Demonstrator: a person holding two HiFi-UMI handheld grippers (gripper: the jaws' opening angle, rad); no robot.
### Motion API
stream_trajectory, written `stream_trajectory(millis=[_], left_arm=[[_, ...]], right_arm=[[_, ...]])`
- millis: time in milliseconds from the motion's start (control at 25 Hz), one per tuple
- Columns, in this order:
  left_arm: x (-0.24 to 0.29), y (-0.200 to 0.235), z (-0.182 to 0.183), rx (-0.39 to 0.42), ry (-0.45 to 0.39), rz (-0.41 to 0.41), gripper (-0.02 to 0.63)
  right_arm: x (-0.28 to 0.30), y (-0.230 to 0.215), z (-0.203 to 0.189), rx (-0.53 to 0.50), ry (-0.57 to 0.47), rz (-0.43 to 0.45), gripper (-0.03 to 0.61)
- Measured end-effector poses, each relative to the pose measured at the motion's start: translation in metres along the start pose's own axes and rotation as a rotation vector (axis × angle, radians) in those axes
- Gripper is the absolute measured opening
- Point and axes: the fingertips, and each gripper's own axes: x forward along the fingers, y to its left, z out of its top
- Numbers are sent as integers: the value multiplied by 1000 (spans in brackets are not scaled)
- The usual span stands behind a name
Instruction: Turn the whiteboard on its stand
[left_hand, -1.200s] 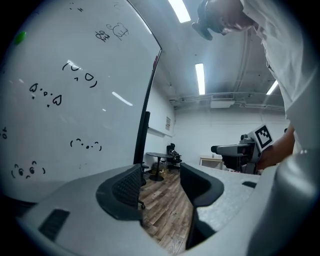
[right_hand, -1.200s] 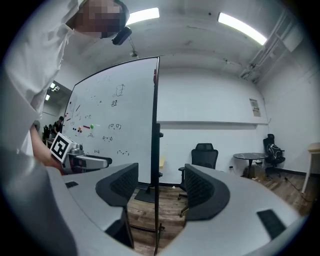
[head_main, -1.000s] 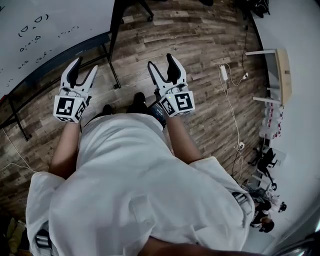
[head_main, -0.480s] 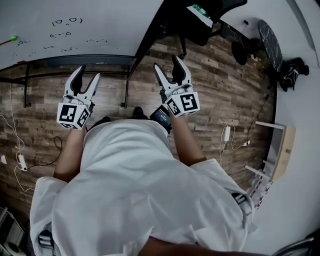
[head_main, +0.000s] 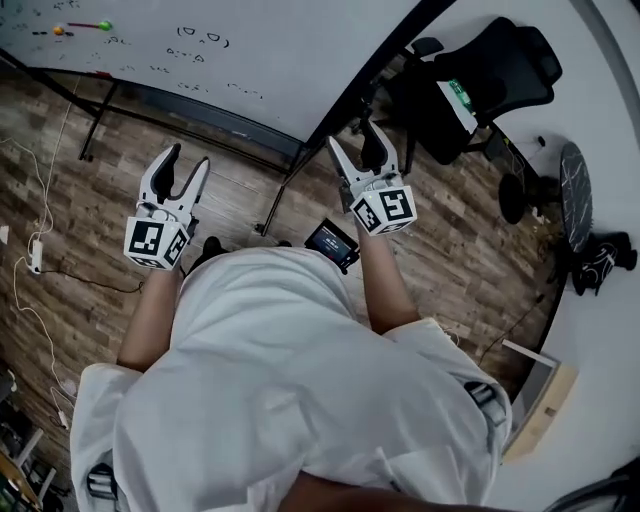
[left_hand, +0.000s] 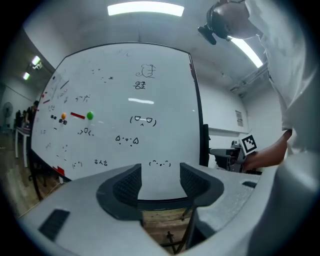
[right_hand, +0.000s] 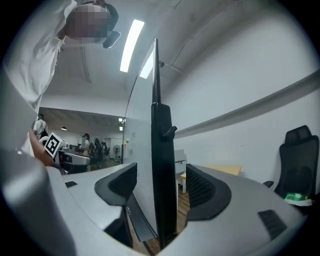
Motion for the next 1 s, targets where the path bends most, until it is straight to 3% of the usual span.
stream_trajectory(millis=[440,680,1000], left_arm=[[-73,-7,-13,-24,6,268,233],[-97,-21,-19,-38,7,343,233],[-113,-29,-24,-44,8,385,233]], right_arm=[[37,9,-4,-1,24,214,305],[45,14,-9,-3,45,296,301],[57,18,-28,-28,107,356,238]])
